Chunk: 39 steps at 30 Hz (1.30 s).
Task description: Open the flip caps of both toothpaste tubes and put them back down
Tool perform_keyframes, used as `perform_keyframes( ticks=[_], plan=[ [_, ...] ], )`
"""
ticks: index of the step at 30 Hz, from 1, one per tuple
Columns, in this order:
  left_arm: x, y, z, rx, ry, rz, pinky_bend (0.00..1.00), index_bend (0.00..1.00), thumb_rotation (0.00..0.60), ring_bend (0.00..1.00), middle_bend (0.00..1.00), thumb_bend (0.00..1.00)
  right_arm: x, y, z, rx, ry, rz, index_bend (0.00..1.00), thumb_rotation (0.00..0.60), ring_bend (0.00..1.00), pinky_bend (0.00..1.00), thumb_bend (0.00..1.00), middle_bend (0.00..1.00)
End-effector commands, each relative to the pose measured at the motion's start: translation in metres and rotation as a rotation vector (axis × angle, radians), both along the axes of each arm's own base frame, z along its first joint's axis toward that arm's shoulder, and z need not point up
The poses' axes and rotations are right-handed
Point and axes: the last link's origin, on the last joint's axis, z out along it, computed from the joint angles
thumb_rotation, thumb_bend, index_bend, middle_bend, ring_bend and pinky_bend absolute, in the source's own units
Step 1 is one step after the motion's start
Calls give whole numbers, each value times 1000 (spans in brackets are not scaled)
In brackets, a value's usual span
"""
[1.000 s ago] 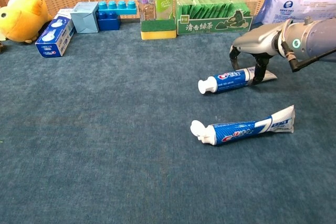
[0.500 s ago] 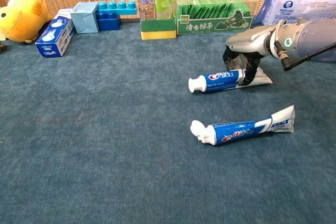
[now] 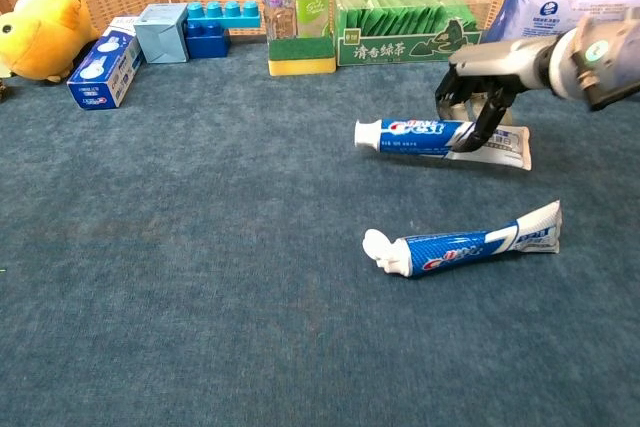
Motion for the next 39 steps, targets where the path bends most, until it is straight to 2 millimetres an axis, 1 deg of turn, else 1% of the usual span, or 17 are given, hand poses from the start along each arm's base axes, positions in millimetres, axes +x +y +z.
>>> perform_keyframes(
  ticks=[1, 2, 3, 5, 8, 12, 19, 24, 32, 38, 39],
  plan=[
    [7, 6, -6, -29, 4, -24, 268, 219, 600, 109, 113, 365, -4, 12, 14, 54, -135, -98, 900, 600, 633, 655, 436, 694],
    [9, 8, -7, -33, 4, -30, 275, 222, 600, 119, 121, 366, -4, 13, 15, 63, -151, -110, 900, 600, 638, 661, 436, 697],
    [14, 13, -10, -46, -1, -49, 284, 223, 600, 136, 131, 366, -6, 18, 17, 87, -201, -150, 899, 600, 643, 666, 438, 699],
    [20, 20, -13, -61, -15, -67, 297, 225, 600, 161, 146, 366, -8, 24, 21, 110, -243, -177, 899, 600, 646, 671, 440, 702],
    [28, 29, -18, -77, -28, -89, 309, 233, 600, 177, 161, 365, -9, 29, 24, 130, -290, -206, 899, 600, 649, 677, 443, 704],
    [40, 42, -29, -118, -29, -119, 313, 237, 600, 182, 165, 364, -12, 37, 25, 146, -337, -230, 899, 600, 657, 684, 445, 704],
    [56, 55, -46, -187, -12, -154, 316, 239, 600, 181, 153, 344, -14, 45, 25, 154, -395, -258, 899, 600, 662, 690, 449, 705],
    [68, 62, -57, -220, 3, -190, 317, 236, 600, 172, 141, 343, -10, 50, 24, 183, -437, -278, 899, 600, 664, 693, 449, 705],
    [92, 77, -83, -257, 67, -296, 317, 234, 600, 153, 121, 343, 4, 60, 23, 269, -490, -293, 898, 600, 666, 694, 450, 706],
    [102, 86, -98, -283, 51, -287, 320, 232, 600, 136, 100, 343, 11, 66, 21, 301, -497, -275, 898, 600, 665, 695, 452, 706],
    [108, 89, -103, -312, 30, -278, 321, 232, 600, 136, 99, 343, 15, 67, 19, 309, -501, -263, 898, 600, 665, 695, 452, 705]
  ],
)
